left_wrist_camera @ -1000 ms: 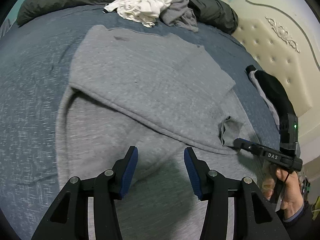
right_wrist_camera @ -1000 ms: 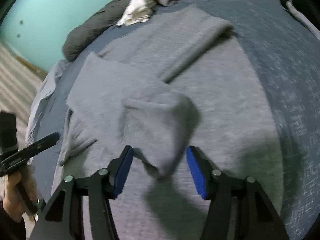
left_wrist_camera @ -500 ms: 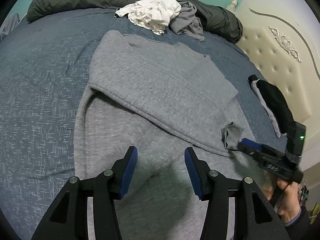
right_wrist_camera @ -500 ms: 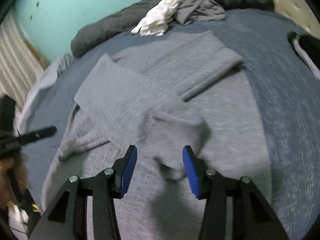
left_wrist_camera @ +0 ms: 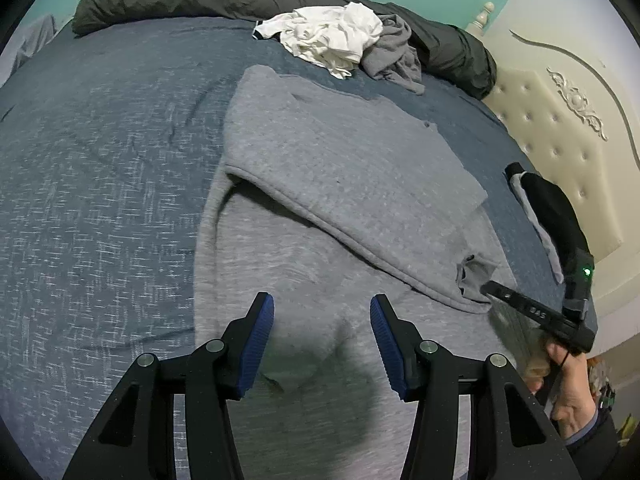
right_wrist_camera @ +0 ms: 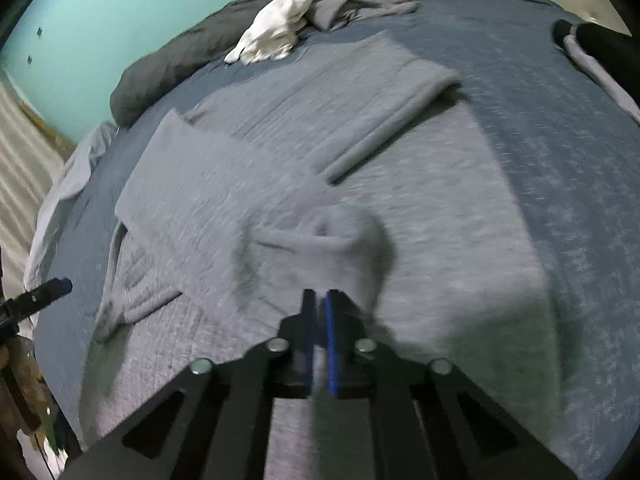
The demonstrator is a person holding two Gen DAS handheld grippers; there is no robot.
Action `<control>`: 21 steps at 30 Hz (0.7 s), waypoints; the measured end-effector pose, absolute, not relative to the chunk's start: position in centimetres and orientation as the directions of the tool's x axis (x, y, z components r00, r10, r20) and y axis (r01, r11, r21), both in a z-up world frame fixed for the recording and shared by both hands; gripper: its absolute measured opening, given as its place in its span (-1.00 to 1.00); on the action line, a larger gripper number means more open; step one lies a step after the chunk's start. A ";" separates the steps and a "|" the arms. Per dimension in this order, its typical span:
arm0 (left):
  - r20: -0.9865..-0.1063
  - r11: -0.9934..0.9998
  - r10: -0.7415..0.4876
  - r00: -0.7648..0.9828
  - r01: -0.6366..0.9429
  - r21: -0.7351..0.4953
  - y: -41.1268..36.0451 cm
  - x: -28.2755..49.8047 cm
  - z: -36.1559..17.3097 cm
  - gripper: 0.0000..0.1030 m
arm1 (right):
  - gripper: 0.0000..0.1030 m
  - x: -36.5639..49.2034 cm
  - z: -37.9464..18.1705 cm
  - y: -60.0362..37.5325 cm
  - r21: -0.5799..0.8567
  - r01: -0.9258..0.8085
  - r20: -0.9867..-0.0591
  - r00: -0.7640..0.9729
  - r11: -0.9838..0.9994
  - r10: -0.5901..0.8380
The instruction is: Fold clothes
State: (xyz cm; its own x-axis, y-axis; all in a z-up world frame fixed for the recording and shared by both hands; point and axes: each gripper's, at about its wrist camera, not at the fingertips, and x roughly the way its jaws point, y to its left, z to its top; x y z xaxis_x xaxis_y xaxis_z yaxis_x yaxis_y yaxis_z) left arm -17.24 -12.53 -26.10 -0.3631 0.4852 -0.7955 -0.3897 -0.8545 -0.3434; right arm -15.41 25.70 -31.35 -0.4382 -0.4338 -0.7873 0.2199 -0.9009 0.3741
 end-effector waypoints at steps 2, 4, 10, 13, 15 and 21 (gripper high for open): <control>-0.793 -0.855 0.486 -0.368 -0.387 -0.345 -12.7 -17.2 -25.8 0.06 | -0.97 -14.9 -30.7 26.4 0.382 0.213 -0.774 -0.458 -0.899 -0.437; -0.789 -0.854 0.490 -0.371 -0.387 -0.349 -12.6 -17.1 -25.5 0.06 | -0.98 -14.7 -30.3 26.4 0.385 0.215 -0.767 -0.467 -0.898 -0.440; -0.779 -0.851 0.498 -0.382 -0.387 -0.354 -12.2 -16.7 -24.7 0.07 | -0.19 -15.2 -30.9 23.4 0.357 0.270 -0.784 -0.434 -0.894 -0.444; -0.779 -0.849 0.498 -0.381 -0.398 -0.348 -12.0 -16.5 -24.4 0.07 | -0.08 -15.5 -31.2 21.9 0.344 0.297 -0.792 -0.417 -0.891 -0.445; -0.779 -0.847 0.499 -0.380 -0.402 -0.347 -12.1 -16.4 -24.3 0.07 | -0.08 -15.7 -31.3 20.9 0.335 0.316 -0.798 -0.406 -0.888 -0.446; -0.774 -0.848 0.506 -0.380 -0.382 -0.367 -13.5 -16.7 -24.7 0.11 | -0.65 -15.8 -32.9 19.8 0.236 0.305 -0.840 -0.413 -0.923 -0.352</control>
